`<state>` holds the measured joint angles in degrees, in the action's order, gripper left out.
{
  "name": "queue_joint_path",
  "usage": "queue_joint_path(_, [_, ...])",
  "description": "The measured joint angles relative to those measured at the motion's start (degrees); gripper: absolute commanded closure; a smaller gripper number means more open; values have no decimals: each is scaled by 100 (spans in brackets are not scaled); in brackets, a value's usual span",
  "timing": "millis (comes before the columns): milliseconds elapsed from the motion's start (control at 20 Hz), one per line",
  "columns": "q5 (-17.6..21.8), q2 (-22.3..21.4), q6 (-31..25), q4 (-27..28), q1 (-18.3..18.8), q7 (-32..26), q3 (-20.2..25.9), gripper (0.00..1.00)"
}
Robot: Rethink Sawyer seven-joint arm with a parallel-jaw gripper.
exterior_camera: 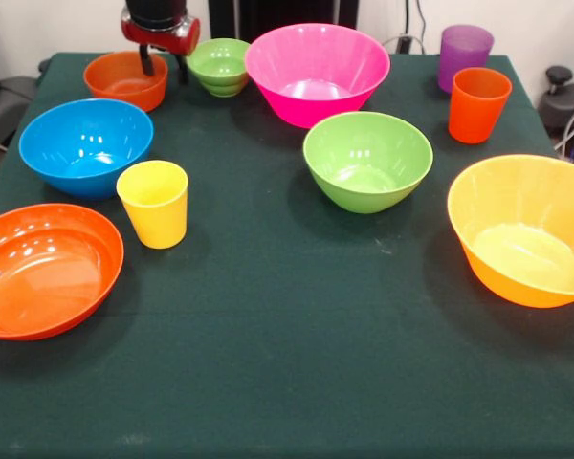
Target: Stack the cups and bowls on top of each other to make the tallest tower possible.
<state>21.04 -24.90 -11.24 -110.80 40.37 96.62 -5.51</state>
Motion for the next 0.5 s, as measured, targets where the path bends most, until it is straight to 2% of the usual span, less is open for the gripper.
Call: queue_joint_path(500, [0, -131, 0, -80, -3, 0, 0, 0])
